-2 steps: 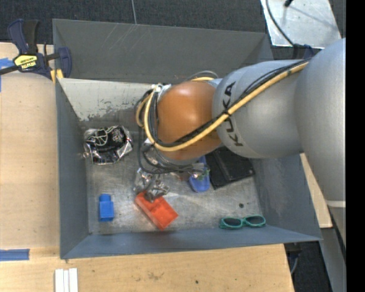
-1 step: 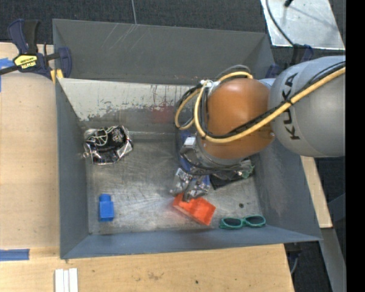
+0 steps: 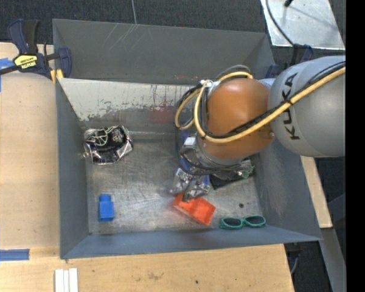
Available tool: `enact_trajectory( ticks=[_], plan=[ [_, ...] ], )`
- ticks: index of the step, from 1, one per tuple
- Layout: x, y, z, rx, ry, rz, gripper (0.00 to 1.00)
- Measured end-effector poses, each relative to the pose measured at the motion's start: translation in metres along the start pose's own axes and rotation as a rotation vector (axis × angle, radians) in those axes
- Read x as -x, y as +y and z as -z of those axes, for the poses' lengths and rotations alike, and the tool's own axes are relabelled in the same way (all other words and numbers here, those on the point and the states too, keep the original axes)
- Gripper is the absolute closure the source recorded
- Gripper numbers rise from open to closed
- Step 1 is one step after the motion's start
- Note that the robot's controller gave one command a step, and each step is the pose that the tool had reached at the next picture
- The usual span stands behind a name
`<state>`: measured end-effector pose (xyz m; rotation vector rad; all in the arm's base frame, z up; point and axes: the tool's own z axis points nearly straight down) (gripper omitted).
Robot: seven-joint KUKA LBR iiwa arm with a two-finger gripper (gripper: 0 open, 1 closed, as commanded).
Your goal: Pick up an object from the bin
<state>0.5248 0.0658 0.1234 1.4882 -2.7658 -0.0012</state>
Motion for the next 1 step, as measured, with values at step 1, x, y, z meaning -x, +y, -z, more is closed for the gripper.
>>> enact_trajectory(
  ticks=[1],
  plan=[
    [0.003, 0.0505, 0.1209, -0.002, -0.003, 0.0, 1.0]
  ],
)
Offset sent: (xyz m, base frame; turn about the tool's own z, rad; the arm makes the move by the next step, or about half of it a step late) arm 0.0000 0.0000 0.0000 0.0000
